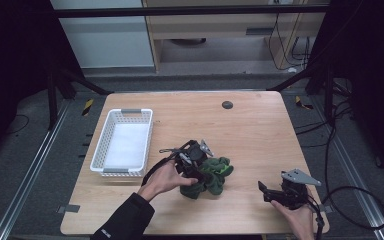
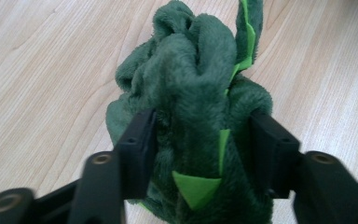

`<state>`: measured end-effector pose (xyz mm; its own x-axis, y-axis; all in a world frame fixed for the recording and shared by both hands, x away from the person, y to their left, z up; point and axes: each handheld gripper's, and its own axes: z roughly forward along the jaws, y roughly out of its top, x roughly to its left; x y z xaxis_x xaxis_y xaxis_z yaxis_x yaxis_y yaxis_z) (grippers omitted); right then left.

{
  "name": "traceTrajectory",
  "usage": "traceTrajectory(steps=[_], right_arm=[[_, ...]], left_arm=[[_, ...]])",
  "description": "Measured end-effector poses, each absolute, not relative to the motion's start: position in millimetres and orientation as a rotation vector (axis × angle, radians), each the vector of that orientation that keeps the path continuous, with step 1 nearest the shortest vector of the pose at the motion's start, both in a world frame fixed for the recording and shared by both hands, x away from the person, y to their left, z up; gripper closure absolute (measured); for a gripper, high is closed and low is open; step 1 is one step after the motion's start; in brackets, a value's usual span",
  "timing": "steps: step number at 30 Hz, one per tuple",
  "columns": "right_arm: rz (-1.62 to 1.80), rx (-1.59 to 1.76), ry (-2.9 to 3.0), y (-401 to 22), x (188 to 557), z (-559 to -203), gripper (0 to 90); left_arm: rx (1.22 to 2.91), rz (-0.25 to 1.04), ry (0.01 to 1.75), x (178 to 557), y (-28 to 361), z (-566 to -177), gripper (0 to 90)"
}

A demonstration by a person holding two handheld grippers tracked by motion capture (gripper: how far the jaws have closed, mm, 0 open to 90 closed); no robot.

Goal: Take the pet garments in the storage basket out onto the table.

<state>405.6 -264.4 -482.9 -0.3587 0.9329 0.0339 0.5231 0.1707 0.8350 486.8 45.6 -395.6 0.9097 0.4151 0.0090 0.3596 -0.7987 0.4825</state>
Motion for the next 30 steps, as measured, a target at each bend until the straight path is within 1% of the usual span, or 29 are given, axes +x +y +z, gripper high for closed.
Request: traceTrajectory(steps=[1,2,6,13,21,30], right_arm=[[1.084,1.370,1.956,-264.4,405.6,-482.9,7.4],[1.084,1.374,1.957,-264.2,405.6,-483.2,7.4],[1.085,1.373,1.957,-264.2,405.7,-482.8,7.2],[1.084,1.375,1.954,-264.6,405.6,-482.9,7.2],[1.084,1.379,1.950,-265.1,405.5,-482.8,7.1],[1.085,1.383,1.948,-265.3,405.3,-482.8,7.0]], left_arm=[[2.582,0.155,0.558,486.1,46.2,-395.7,41.9],[2.579,0.152,0.555,485.5,46.9,-395.3,38.5],[2.556,0.166,0.552,483.0,49.2,-392.0,31.4],[2.521,0.188,0.546,477.5,54.3,-385.2,25.6],[2.437,0.240,0.549,469.7,64.9,-372.9,20.6],[2.315,0.282,0.569,457.4,86.7,-363.7,20.2]])
